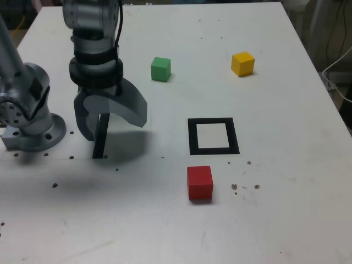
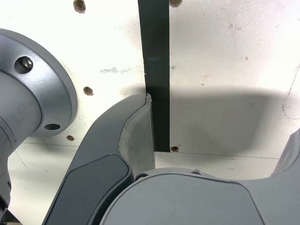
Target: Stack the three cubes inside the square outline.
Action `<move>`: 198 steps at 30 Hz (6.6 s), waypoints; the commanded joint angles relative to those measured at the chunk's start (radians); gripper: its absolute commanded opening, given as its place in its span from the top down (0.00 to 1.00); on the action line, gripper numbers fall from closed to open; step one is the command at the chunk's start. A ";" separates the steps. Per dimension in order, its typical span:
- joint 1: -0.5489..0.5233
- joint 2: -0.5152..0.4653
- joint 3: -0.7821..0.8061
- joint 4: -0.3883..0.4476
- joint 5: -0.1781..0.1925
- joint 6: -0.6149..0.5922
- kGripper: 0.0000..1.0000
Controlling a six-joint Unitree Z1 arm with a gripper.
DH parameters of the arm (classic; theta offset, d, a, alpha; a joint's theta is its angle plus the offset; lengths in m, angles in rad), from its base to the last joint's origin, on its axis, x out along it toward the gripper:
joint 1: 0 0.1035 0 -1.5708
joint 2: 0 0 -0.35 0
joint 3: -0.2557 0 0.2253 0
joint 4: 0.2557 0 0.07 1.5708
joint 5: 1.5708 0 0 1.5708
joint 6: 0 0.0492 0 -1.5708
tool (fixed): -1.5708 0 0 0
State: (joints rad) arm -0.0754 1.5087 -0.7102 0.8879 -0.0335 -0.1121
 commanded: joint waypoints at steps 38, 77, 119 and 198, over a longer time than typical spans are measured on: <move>-0.156 0.227 -0.521 0.246 -0.043 -0.087 0.00; -0.344 0.509 -0.746 0.285 -0.068 -0.370 0.06; -0.336 0.527 -0.692 0.138 -0.014 -0.374 0.54; 0.019 0.550 -0.784 0.255 0.044 0.100 0.75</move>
State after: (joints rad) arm -0.0577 2.0569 -1.4969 1.1452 0.0135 -0.0183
